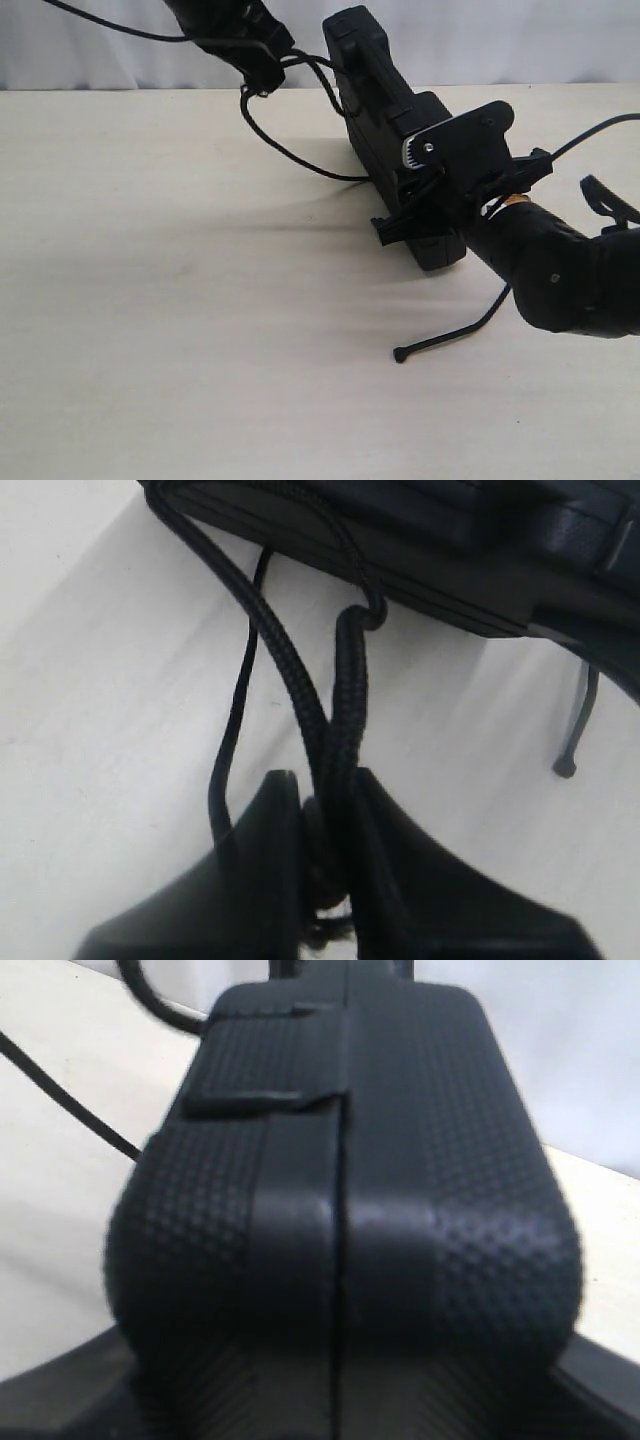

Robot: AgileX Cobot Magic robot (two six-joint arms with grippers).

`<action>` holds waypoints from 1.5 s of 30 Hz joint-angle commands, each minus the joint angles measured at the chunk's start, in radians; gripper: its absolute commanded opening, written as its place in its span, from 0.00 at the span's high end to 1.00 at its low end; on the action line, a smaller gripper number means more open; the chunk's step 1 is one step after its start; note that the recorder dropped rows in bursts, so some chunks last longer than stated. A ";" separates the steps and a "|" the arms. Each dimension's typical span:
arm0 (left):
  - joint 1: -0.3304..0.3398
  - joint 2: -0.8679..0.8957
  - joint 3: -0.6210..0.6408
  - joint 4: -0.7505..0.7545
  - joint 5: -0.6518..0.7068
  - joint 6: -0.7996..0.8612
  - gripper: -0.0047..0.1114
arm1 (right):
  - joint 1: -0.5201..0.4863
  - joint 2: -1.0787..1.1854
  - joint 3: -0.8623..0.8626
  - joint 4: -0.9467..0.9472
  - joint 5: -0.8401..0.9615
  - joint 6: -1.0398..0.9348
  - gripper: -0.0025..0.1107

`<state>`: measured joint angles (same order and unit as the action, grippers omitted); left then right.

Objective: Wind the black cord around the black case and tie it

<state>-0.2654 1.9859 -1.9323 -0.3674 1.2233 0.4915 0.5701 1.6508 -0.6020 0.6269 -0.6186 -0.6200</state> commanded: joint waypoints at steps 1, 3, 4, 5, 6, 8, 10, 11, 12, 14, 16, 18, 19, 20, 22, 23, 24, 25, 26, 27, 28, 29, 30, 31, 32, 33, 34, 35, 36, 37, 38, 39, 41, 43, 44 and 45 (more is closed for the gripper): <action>-0.002 -0.021 -0.007 -0.012 -0.002 -0.009 0.96 | -0.005 0.010 0.010 0.008 0.094 0.007 0.94; -0.002 -0.021 -0.007 -0.012 -0.002 -0.009 0.96 | -0.005 0.010 0.010 0.008 0.096 0.007 0.94; -0.002 -0.021 -0.007 -0.012 -0.002 -0.009 0.96 | -0.005 0.010 0.010 0.008 0.096 0.007 0.94; -0.002 -0.021 -0.005 -0.012 -0.002 -0.009 0.96 | -0.005 0.010 0.010 0.008 0.096 0.007 0.94; -0.002 -0.021 -0.005 -0.012 -0.002 -0.009 0.96 | -0.005 0.010 0.010 0.008 0.096 0.007 0.94; -0.002 -0.021 0.005 -0.012 -0.002 -0.009 0.96 | -0.005 0.010 0.010 0.008 0.096 0.007 0.94; -0.002 -0.021 0.027 -0.013 -0.002 -0.009 0.96 | -0.005 0.010 0.010 0.008 0.096 0.007 0.94; -0.002 -0.021 0.046 -0.022 -0.002 -0.009 0.96 | -0.005 0.010 0.010 0.008 0.096 0.007 0.94; -0.002 -0.021 0.068 -0.028 -0.002 -0.009 0.96 | -0.005 0.010 0.010 0.008 0.096 0.007 0.94; -0.002 -0.021 0.106 -0.037 -0.002 -0.009 0.96 | -0.005 0.010 0.010 0.008 0.096 0.007 0.94; -0.002 -0.021 0.131 -0.046 -0.002 -0.009 0.96 | -0.005 0.010 0.010 0.008 0.096 0.007 0.94; -0.002 -0.021 0.153 -0.069 -0.002 -0.002 0.96 | -0.005 0.010 0.010 0.008 0.096 0.007 0.94; -0.002 -0.021 0.160 -0.082 -0.002 0.011 0.96 | -0.005 0.010 0.010 0.008 0.096 0.007 0.94; -0.002 -0.021 0.166 -0.104 -0.002 0.018 0.96 | -0.005 0.010 0.010 0.008 0.096 0.007 0.94; -0.004 -0.021 0.174 -0.135 -0.002 0.037 0.96 | -0.005 0.010 0.010 0.008 0.096 0.007 0.94; -0.009 -0.021 0.174 -0.151 -0.002 0.048 0.96 | -0.005 0.010 0.010 0.008 0.098 0.007 0.94; -0.016 -0.021 0.174 -0.150 -0.002 0.055 0.96 | -0.005 0.010 0.010 0.008 0.098 0.007 0.94; -0.024 -0.021 0.174 -0.144 -0.002 0.062 0.96 | -0.005 0.010 0.010 0.008 0.098 0.007 0.94; -0.037 -0.021 0.174 -0.144 -0.002 0.072 0.96 | -0.005 0.010 0.010 0.008 0.098 0.007 0.94; -0.046 -0.021 0.174 -0.144 -0.002 0.080 0.96 | -0.005 0.010 0.010 0.008 0.098 0.007 0.94; -0.058 -0.021 0.174 -0.144 -0.002 0.087 0.96 | -0.005 0.010 0.010 0.008 0.098 0.007 0.94; -0.071 -0.021 0.174 -0.142 -0.002 0.089 0.96 | -0.005 0.010 0.010 0.008 0.098 0.007 0.94; -0.093 -0.014 0.174 -0.142 -0.002 0.113 0.96 | -0.005 0.010 0.010 0.008 0.100 0.007 0.94; -0.115 -0.003 0.174 -0.142 -0.002 0.137 0.96 | -0.005 0.010 0.010 0.008 0.102 0.007 0.94; -0.128 0.007 0.174 -0.142 -0.002 0.144 0.96 | -0.005 0.010 0.010 0.008 0.104 0.007 0.94; -0.142 0.018 0.174 -0.142 -0.002 0.160 0.96 | -0.005 0.010 0.010 0.008 0.109 0.007 0.94; -0.152 0.032 0.174 -0.137 -0.012 0.178 0.96 | -0.005 0.010 0.010 0.008 0.118 0.007 0.94; -0.158 0.046 0.174 -0.113 -0.050 0.192 0.96 | -0.005 0.010 0.010 0.008 0.127 0.007 0.94; -0.160 0.049 0.174 -0.093 -0.069 0.192 0.96 | -0.005 0.010 0.010 0.008 0.131 0.007 0.94; -0.160 0.049 0.174 -0.058 -0.105 0.192 0.96 | -0.005 0.010 0.010 0.008 0.133 0.007 0.94; -0.160 0.049 0.174 -0.026 -0.133 0.192 0.96 | -0.005 0.010 0.010 0.008 0.133 0.007 0.94; -0.160 0.049 0.174 0.005 -0.160 0.197 0.96 | -0.005 0.010 0.010 0.008 0.133 0.007 0.94; -0.160 0.049 0.174 0.062 -0.210 0.263 0.96 | -0.005 0.010 0.010 0.008 0.133 0.007 0.94; -0.160 0.049 0.174 0.075 -0.246 0.374 0.96 | -0.005 0.010 0.010 0.008 0.133 0.007 0.94; -0.160 0.049 0.174 0.075 -0.254 0.428 0.96 | -0.005 0.010 0.010 0.008 0.132 0.004 0.94; -0.160 0.049 0.174 0.069 -0.267 0.530 0.96 | -0.005 0.010 0.010 0.008 0.132 0.004 0.94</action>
<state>-0.4228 2.0365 -1.7580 -0.2969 0.9906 0.8949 0.5701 1.6508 -0.6020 0.6232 -0.6127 -0.6219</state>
